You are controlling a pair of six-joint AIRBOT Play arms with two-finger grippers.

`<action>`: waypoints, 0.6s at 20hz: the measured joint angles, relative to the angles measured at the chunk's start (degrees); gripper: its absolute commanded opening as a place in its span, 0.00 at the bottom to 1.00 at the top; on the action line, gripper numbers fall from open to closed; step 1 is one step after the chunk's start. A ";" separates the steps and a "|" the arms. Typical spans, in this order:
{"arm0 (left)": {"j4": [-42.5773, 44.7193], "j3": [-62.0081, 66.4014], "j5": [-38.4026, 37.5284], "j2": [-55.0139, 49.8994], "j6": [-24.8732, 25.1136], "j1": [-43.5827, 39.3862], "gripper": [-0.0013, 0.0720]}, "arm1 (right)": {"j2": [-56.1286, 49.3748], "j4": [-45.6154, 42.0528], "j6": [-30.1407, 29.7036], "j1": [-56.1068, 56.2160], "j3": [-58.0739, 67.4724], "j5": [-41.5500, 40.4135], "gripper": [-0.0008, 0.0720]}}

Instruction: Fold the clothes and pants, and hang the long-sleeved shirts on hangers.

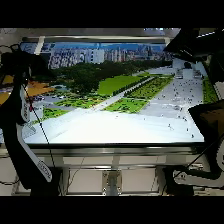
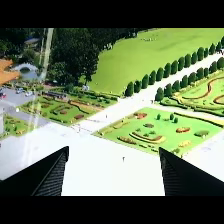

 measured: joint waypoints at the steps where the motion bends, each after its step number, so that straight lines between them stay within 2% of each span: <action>1: 0.00 0.00 -2.19 2.95 0.70 -0.96 0.05 | 0.26 -0.79 -1.16 0.00 0.17 2.01 0.87; 5: -1.38 -0.04 -13.33 16.70 5.81 -7.89 0.05 | 2.08 -7.15 -6.19 -0.07 0.37 9.35 0.87; 9: -10.51 -2.78 -25.51 30.88 9.92 -19.41 0.05 | 4.66 -16.48 -11.74 -1.25 0.42 12.98 0.87; 12: -17.59 -5.90 -32.30 37.55 11.34 -31.47 0.05 | 6.01 -20.81 -14.38 -4.37 0.42 13.44 0.87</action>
